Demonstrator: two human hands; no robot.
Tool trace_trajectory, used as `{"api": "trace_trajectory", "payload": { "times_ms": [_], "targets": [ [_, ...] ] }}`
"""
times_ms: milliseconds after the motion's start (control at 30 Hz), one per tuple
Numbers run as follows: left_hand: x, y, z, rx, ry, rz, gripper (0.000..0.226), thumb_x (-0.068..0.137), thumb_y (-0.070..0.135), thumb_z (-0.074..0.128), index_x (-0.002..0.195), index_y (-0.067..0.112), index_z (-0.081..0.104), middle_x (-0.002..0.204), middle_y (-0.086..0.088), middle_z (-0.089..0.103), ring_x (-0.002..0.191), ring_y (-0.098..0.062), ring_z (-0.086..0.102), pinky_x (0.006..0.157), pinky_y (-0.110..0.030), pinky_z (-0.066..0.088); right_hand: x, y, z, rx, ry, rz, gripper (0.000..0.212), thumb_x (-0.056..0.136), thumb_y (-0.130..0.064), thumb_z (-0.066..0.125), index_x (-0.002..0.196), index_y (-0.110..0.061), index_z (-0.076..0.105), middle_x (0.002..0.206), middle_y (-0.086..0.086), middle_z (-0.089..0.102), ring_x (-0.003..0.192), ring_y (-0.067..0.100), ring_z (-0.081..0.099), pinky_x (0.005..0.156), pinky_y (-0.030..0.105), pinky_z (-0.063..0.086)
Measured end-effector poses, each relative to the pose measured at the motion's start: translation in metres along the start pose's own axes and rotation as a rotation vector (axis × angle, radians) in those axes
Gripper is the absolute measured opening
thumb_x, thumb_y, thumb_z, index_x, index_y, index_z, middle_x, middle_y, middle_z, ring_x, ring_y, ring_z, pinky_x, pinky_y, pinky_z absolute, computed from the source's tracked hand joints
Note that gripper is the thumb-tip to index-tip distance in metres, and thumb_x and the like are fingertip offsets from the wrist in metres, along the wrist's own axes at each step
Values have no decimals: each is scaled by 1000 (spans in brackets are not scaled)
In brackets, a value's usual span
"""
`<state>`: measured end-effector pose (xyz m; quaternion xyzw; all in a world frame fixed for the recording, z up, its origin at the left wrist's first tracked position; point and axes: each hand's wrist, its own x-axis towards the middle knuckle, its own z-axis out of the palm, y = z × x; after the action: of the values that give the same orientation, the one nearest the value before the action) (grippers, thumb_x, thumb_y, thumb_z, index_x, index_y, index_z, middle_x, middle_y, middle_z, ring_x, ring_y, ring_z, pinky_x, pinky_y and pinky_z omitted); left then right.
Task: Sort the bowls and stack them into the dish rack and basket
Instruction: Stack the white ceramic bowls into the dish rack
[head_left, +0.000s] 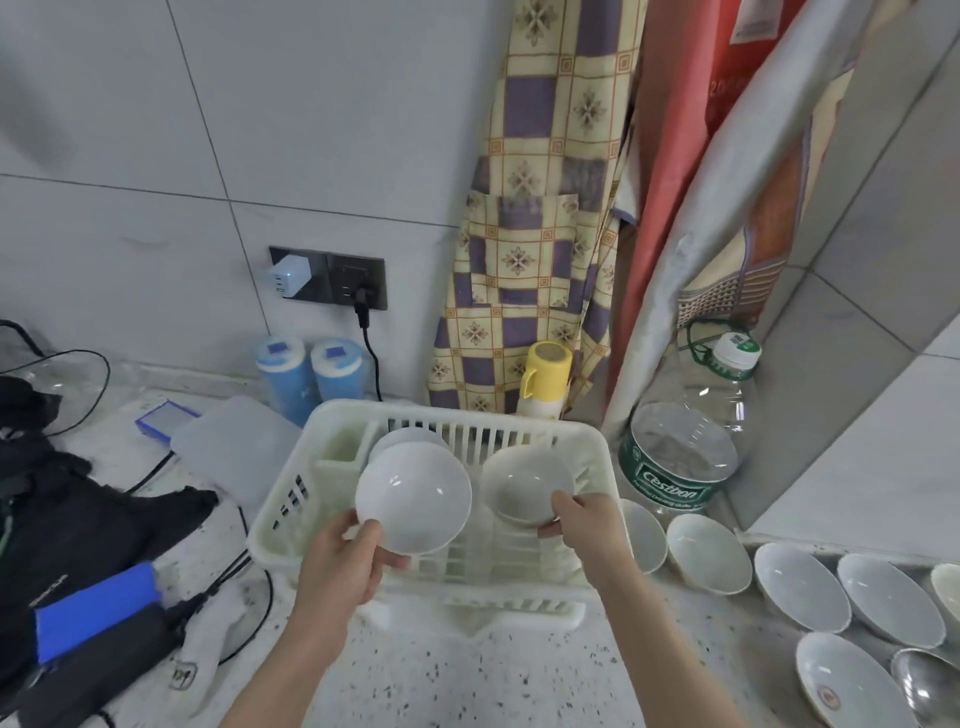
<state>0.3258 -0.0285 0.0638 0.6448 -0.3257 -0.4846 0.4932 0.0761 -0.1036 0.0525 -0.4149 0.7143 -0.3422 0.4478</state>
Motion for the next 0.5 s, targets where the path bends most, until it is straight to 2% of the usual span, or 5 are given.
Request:
{"api": "trace_trajectory", "payload": {
  "times_ms": [100,233,367,433,500],
  "targets": [
    [24,0,3,-18,26,32,26,89,7,49,109,17,62,68,-15,74,34,-8,31,35,-19,29,20,2,20,-109,-12,51,28,86,-20,51,69,-4,68,51,0,69,53,11,47,50,22,40],
    [50,2,11,-25,15,58,25,90,10,50,109,22,60,70,-11,75,38,-6,37,37,-19,34,39,7,39,-170,-46,121,23,87,-17,49,74,-5,64,46,-1,66,49,7,46,46,20,35],
    [72,5,17,-78,-16,39,27,89,8,48,107,22,62,80,-27,71,39,-7,36,40,-22,32,50,10,51,-191,-80,198,25,85,-13,45,99,-8,64,53,3,70,43,5,43,41,19,33],
    [82,6,20,-103,-13,14,26,89,6,48,106,20,62,74,-25,72,37,-7,36,39,-19,31,56,13,57,-156,-90,204,23,84,-10,45,98,-9,62,56,6,71,45,9,40,42,21,32],
    [89,7,22,-119,-20,-6,27,89,4,47,106,18,62,70,-20,74,34,-5,35,36,-16,30,60,15,60,-121,-103,216,21,83,-7,44,97,-11,59,61,12,72,43,9,38,36,18,30]
  ]
}}
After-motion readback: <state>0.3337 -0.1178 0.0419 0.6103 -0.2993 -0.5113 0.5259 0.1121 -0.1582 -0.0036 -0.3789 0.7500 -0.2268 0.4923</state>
